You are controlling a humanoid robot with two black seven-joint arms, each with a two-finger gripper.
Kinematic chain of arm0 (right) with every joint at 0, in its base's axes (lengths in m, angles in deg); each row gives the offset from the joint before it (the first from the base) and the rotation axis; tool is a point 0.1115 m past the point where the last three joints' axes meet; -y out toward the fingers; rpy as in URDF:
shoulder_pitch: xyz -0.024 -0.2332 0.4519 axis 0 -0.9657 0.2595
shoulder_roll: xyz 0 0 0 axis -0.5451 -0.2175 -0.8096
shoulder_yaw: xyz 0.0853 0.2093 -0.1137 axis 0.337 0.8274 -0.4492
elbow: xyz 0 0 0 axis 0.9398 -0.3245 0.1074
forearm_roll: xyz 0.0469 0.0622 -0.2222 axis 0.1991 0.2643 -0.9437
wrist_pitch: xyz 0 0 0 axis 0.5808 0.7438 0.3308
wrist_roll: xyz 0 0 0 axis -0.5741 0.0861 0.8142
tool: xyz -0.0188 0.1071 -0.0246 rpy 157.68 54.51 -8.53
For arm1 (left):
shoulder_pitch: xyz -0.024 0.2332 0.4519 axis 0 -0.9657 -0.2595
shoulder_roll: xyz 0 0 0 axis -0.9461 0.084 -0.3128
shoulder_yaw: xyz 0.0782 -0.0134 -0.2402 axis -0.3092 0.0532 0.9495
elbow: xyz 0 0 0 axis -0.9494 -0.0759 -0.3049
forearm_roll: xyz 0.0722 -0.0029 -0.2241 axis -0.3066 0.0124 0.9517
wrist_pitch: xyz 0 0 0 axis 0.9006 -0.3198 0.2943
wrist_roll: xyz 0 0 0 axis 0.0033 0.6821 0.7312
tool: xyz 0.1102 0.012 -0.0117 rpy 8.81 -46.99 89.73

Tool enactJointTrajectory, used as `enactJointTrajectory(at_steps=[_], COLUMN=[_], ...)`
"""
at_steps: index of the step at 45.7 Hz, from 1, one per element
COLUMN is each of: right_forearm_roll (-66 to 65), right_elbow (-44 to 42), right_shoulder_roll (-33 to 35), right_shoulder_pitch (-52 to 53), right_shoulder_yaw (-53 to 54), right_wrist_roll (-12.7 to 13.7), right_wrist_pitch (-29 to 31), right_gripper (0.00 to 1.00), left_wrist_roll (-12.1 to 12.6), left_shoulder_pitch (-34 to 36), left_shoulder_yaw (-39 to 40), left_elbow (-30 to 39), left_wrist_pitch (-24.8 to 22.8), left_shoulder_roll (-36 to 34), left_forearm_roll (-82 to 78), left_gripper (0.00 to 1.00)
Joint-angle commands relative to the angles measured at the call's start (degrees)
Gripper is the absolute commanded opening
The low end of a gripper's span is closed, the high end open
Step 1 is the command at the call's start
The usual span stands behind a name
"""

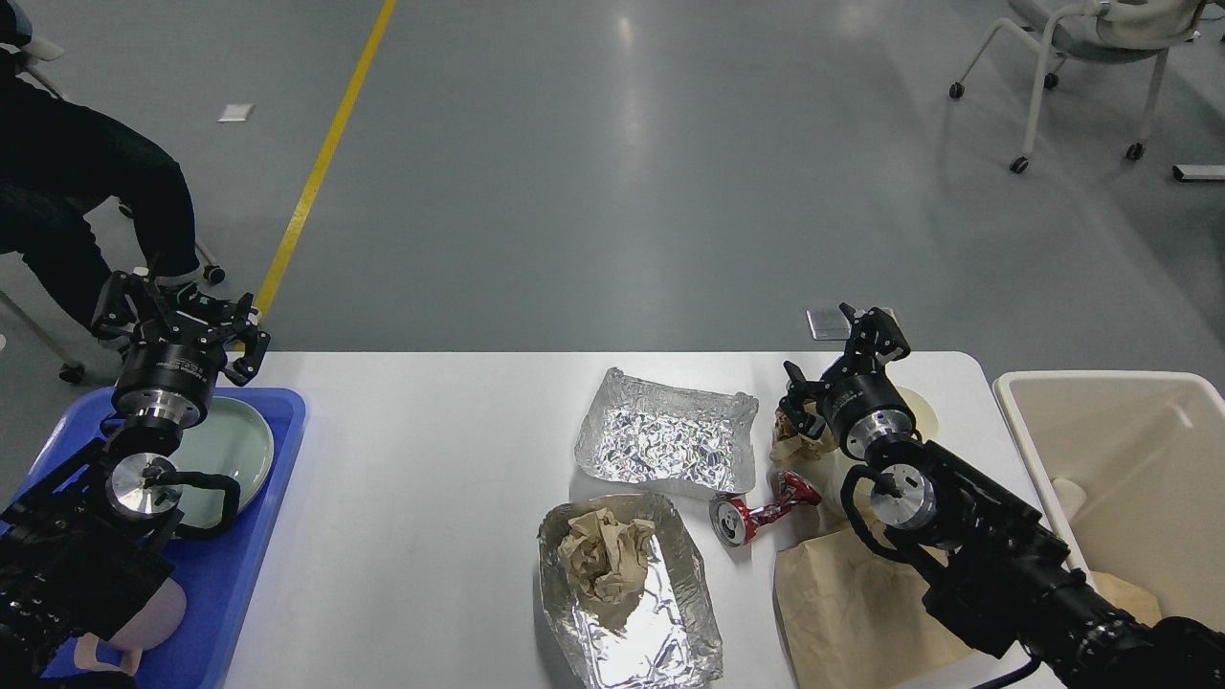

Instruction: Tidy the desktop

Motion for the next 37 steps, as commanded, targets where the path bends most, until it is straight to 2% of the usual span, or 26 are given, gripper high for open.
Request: enactJointTrajectory(at_steps=[1, 37], right_forearm_roll=[0.0, 0.0], right_elbow=[0.0, 0.1], right_shoulder_roll=[0.0, -0.2], right_shoulder_pitch=[0.0, 0.3], right_shoulder_yaw=[0.0, -0.1], right_wrist_roll=[0.0, 0.5], right_wrist_pitch=[0.0, 0.0], right_gripper=[1.00, 1.00], left_wrist_roll=[0.0, -0.1], left_shoulder_pitch=[0.0, 0.0], left_shoulder_yaw=[0.0, 0.0], left_elbow=[0.0, 0.0], left_wrist_pitch=[0.1, 0.1], left_shoulder_roll=[0.0, 0.0], left_forearm_roll=[0.1, 0.0], left_gripper=[0.96, 0.96])
